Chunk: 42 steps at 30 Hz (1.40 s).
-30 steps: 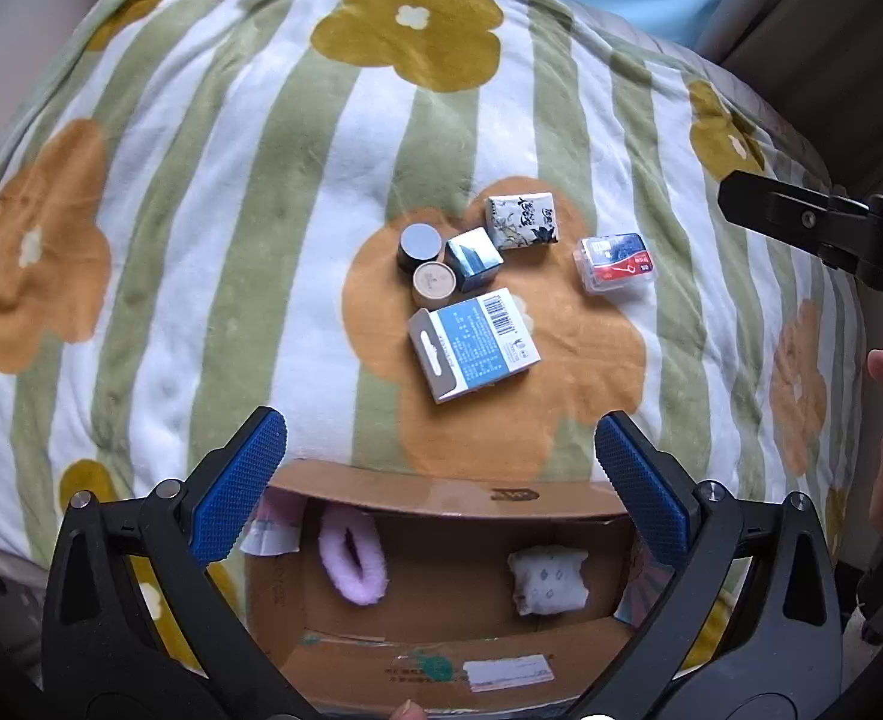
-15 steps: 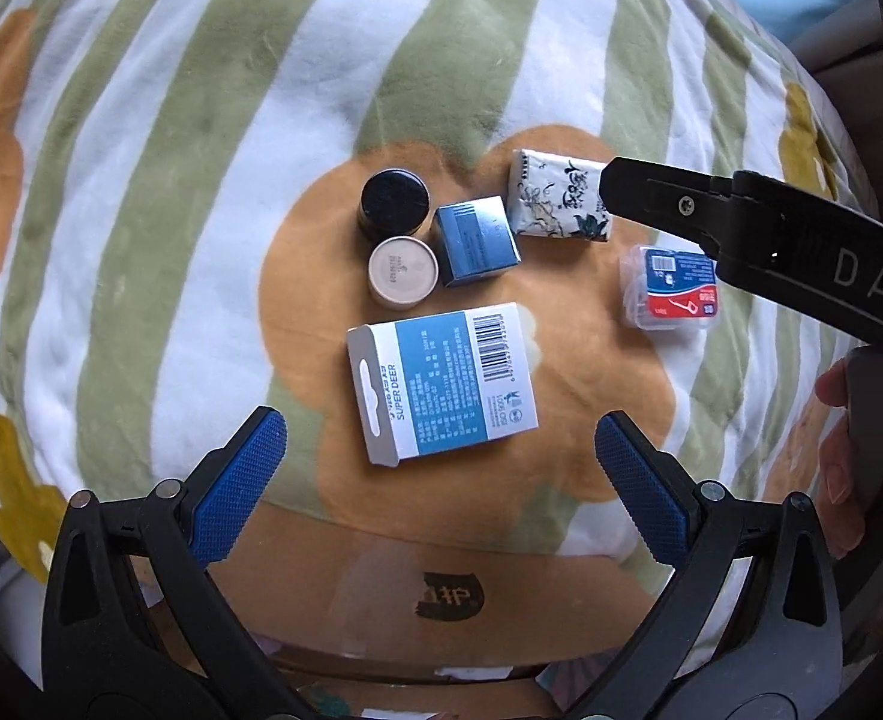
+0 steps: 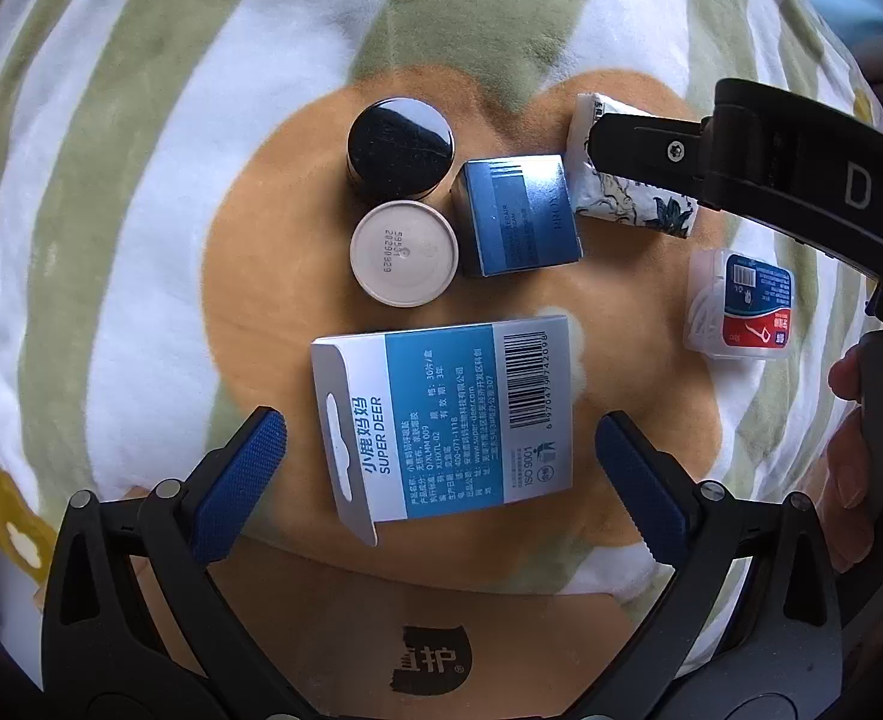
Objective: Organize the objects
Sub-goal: 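Grasp the SUPER DEER box with the left tool while the right tool grasps the tissue pack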
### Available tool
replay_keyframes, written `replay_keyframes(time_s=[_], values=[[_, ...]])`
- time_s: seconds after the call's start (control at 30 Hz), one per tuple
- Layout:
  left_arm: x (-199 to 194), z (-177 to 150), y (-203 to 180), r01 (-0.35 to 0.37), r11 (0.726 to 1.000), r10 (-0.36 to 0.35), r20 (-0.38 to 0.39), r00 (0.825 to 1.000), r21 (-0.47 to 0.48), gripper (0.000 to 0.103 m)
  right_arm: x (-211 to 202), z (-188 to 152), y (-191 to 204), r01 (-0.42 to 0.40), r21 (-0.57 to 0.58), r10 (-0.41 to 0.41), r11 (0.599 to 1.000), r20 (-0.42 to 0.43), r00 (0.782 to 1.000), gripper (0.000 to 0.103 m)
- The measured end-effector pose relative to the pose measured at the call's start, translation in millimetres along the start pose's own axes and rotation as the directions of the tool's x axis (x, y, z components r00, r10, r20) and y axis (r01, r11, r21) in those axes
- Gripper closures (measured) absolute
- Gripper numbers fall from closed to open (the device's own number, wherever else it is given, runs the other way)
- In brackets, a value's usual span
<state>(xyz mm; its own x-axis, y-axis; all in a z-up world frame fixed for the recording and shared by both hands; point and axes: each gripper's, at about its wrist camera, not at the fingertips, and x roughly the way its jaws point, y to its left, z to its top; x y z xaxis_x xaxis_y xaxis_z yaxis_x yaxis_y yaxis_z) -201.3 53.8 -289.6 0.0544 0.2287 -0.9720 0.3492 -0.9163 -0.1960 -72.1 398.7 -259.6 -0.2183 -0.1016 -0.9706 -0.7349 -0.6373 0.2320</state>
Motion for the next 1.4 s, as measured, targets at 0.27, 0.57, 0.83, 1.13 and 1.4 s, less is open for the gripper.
replay_keyframes(time_s=[0.27,0.57,0.83,1.13,1.4], values=[[10,-3,-4,-0.003,1.0,0.003,-0.019,1.0,0.004,0.008,11,1,1,0.012,-0.004,-0.012,1.0,-0.011,1.0,0.027],[11,-14,-9,0.025,1.0,-0.024,-0.022,0.999,0.011,0.015,9,-6,-2,0.037,-0.015,-0.037,0.999,-0.001,0.999,0.046],[-10,-31,-16,0.055,0.998,-0.055,0.01,0.998,0.027,0.015,-11,-14,-6,0.036,-0.003,-0.036,0.999,0.01,0.999,0.047],[-58,-62,-23,0.089,0.992,-0.096,0.089,0.991,0.087,0.015,-69,-38,-2,0.061,0.005,-0.061,0.998,0.081,0.995,0.047],[-117,-42,10,0.1,0.979,-0.129,0.164,0.978,0.177,0.015,-119,-46,39,0.074,0.019,-0.076,0.997,0.155,0.985,0.047]])
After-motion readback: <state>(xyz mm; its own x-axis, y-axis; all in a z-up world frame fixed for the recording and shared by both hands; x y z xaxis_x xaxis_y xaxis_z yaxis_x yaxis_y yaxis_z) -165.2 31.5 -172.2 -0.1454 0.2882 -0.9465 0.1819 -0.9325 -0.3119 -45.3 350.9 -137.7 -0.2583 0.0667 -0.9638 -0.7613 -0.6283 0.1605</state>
